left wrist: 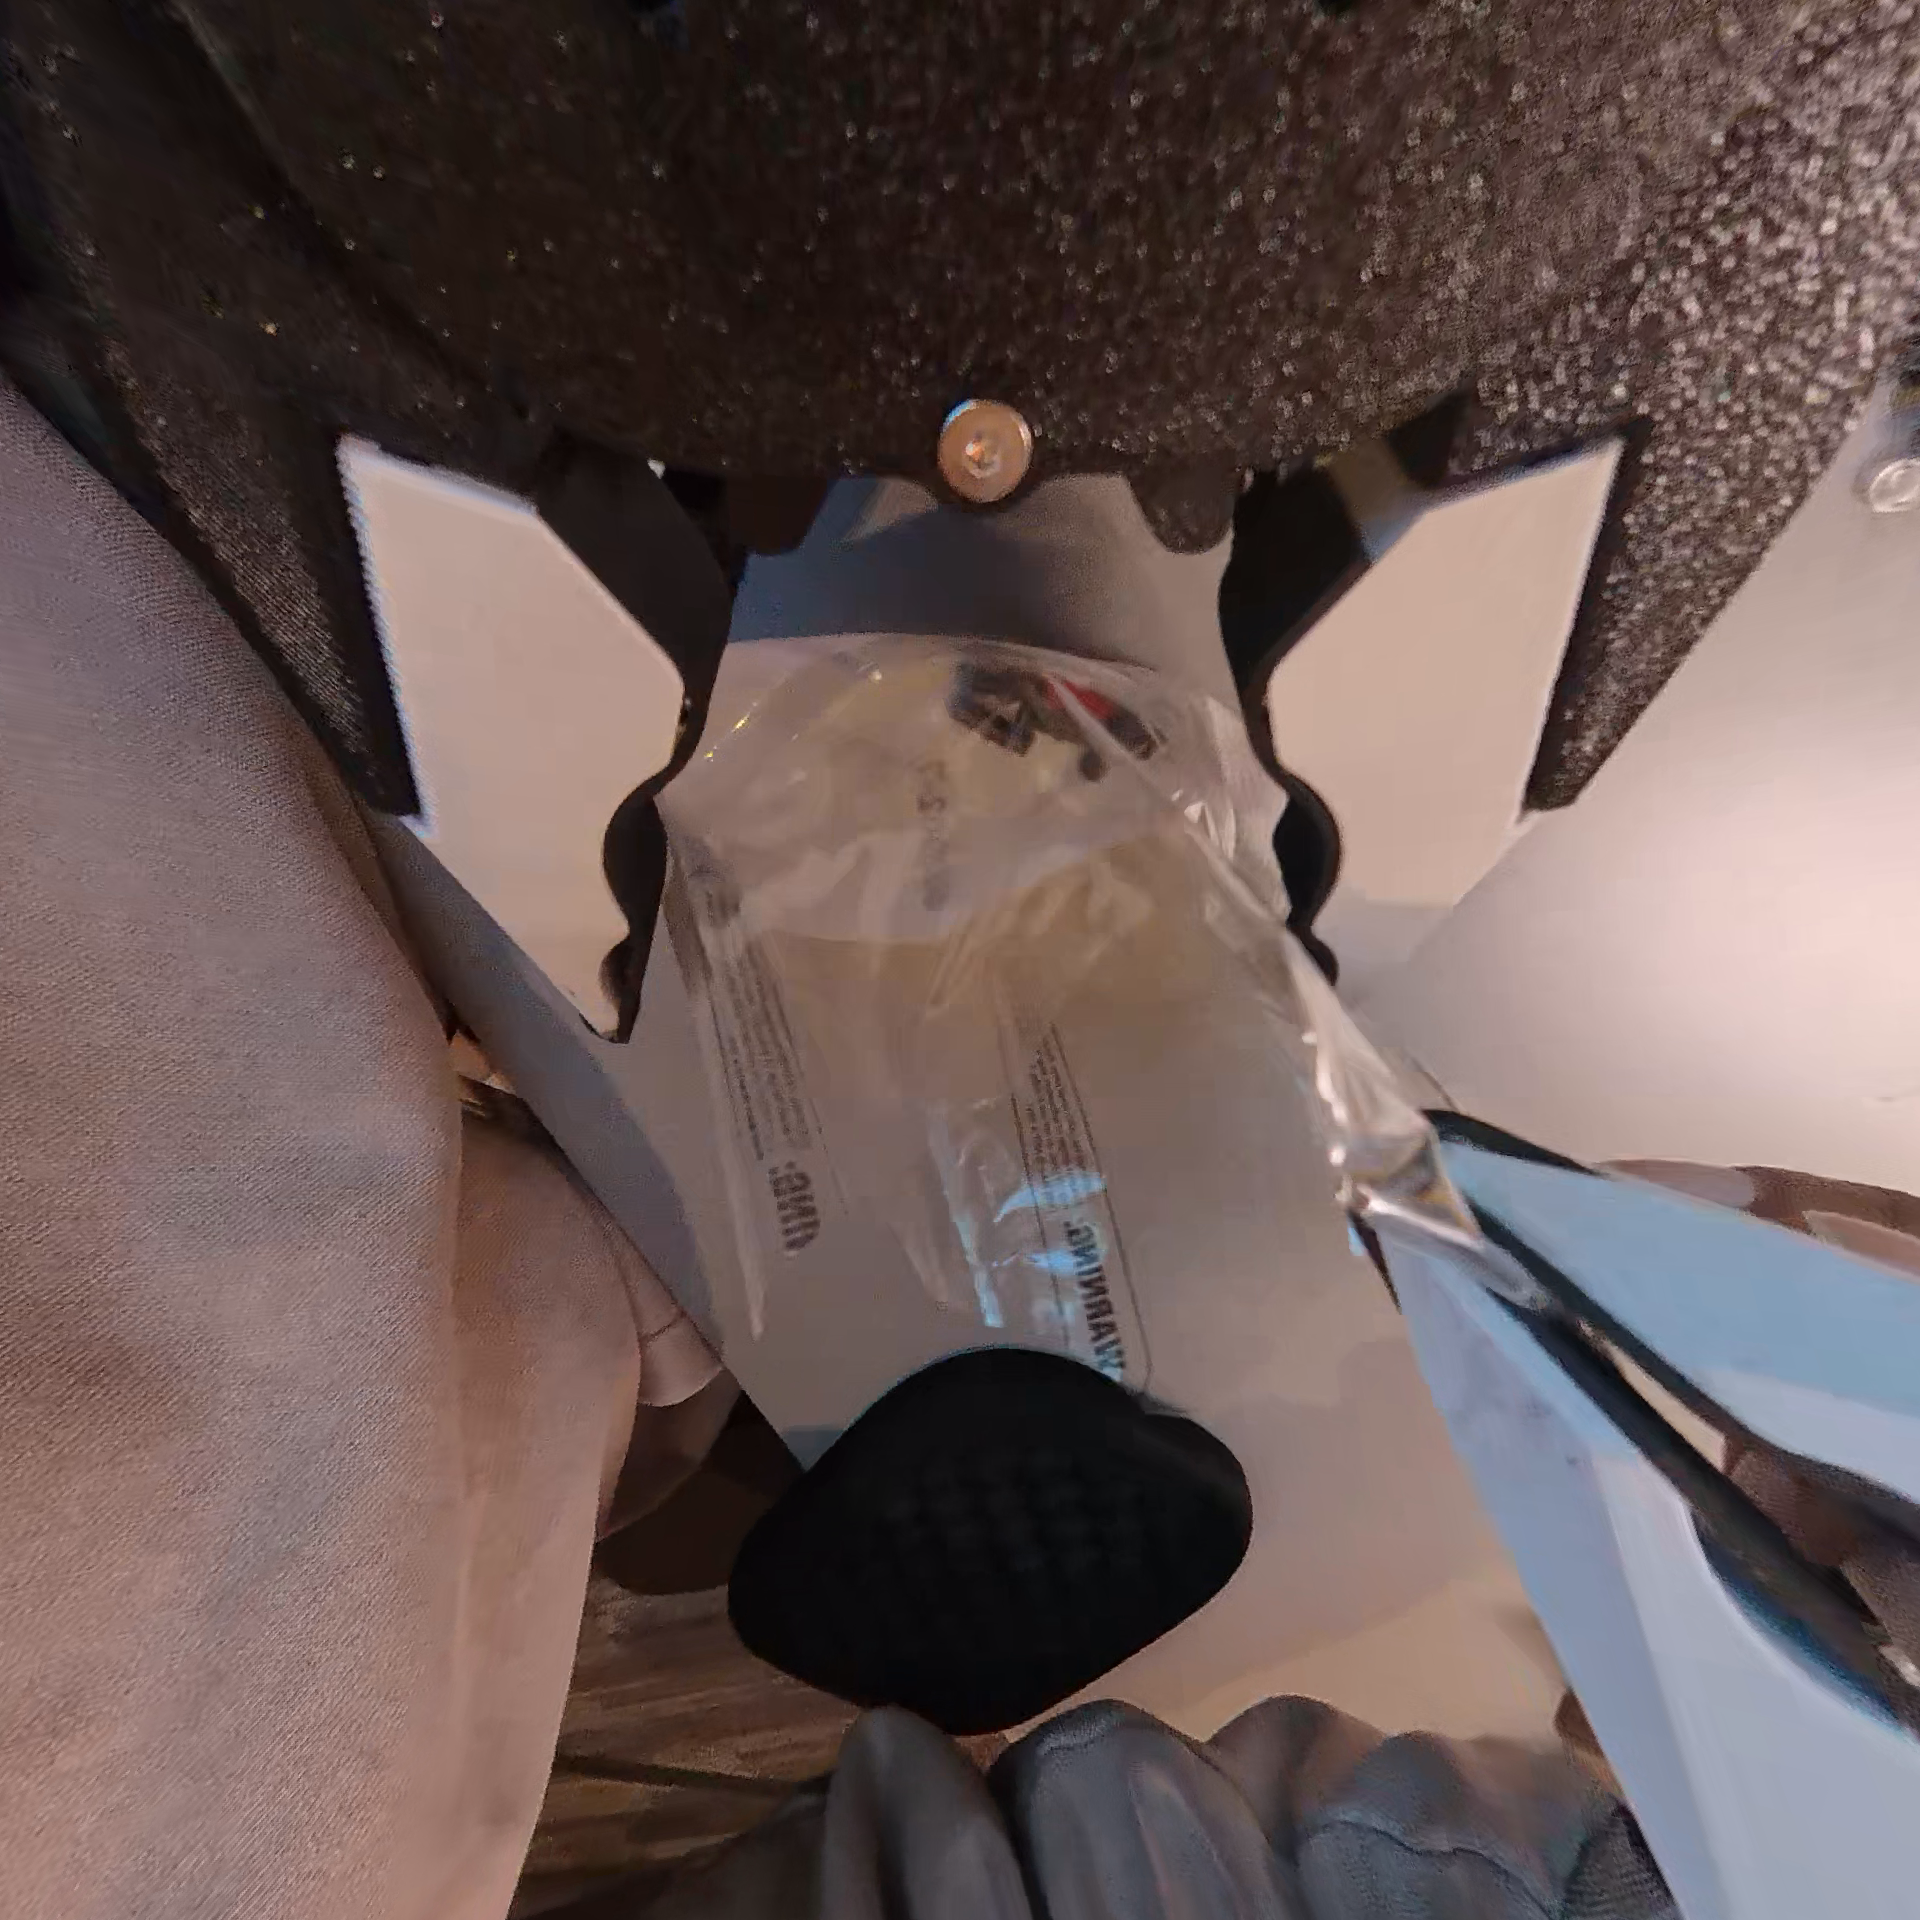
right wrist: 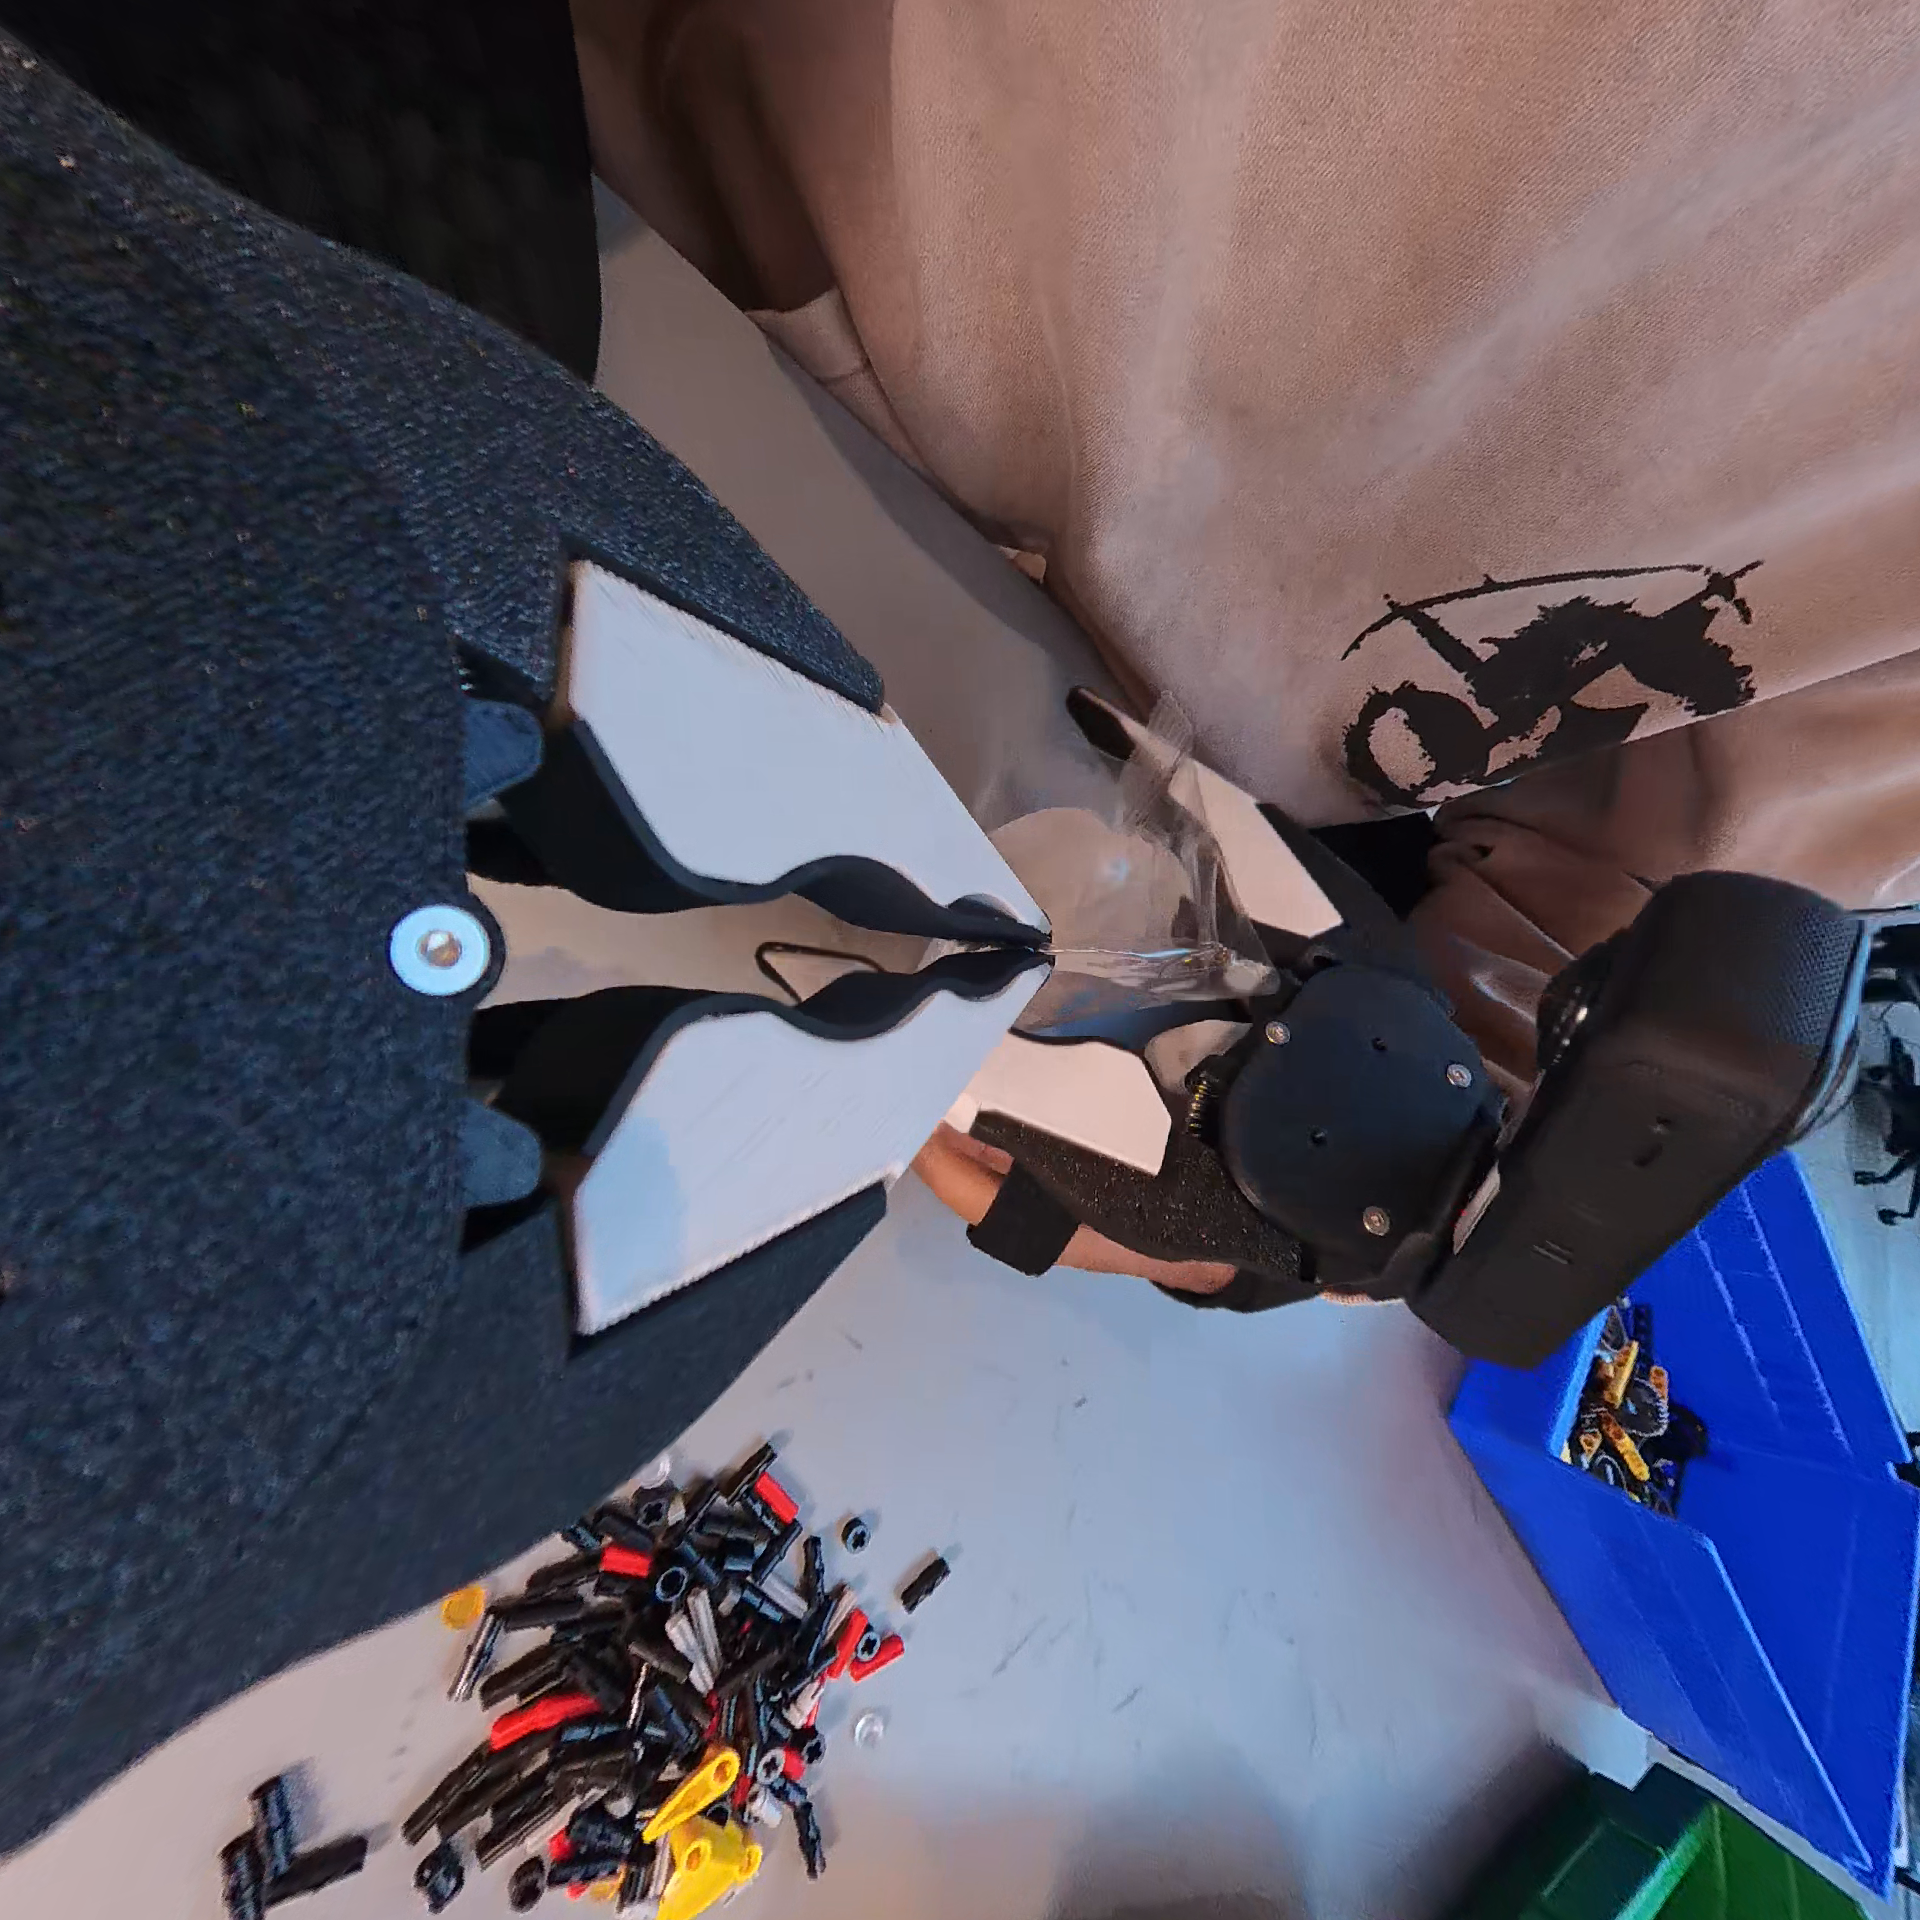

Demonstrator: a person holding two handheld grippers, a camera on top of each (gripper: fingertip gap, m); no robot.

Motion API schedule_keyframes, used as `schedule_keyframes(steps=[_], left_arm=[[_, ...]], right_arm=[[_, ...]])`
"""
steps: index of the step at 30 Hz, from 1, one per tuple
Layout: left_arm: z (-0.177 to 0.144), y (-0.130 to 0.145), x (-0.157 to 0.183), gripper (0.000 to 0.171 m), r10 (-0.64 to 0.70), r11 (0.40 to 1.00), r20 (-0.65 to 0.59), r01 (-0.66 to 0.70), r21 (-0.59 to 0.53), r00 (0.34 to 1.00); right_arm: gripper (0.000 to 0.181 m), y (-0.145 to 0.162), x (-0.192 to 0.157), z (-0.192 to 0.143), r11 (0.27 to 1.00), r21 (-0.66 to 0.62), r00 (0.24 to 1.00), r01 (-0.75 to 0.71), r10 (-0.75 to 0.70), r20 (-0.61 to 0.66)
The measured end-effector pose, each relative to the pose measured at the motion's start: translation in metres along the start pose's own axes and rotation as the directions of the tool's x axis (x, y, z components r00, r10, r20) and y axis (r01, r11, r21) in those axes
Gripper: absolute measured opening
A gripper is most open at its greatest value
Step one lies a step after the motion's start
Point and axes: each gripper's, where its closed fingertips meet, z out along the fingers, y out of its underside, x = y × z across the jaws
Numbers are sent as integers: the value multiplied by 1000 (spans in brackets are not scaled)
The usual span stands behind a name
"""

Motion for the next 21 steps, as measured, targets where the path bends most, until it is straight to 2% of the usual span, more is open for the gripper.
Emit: schedule_keyframes(steps=[2, 4, 7, 10, 15, 18, 21], left_arm=[[-3, 0, -3, 107, 4, 1000, 34, -4, 9, 999], [-8, -3, -9, 104, -14, 999, 84, 11, 36, 996], [-20, -6, -25, 94, -62, 995, 211, 45, 89, 975], [-35, 1, -45, 83, -115, 992, 364, 91, 82, 924], [-59, 16, -61, 75, -207, 978, 532, 184, 97, 821], [-64, 18, -58, 75, -205, 979, 559, 179, 103, 804], [-61, 19, -55, 80, -146, 988, 581, 142, 53, 800]], right_arm=[[0, -1, 2, -2, 1000, 3, 1000, 4, -4, -16], [0, -2, 5, -5, 1000, -1, 999, 9, -9, -45], [0, -4, 16, -10, 1000, -1, 993, 12, -12, -121], [3, -3, 31, -13, 1000, -13, 973, 16, -19, -228], [34, -9, 45, -25, 1000, -5, 911, 16, -17, -413], [34, -20, 32, -23, 999, -3, 890, 51, -47, -453], [33, -11, 16, 5, 998, -62, 914, 26, -49, -402]])
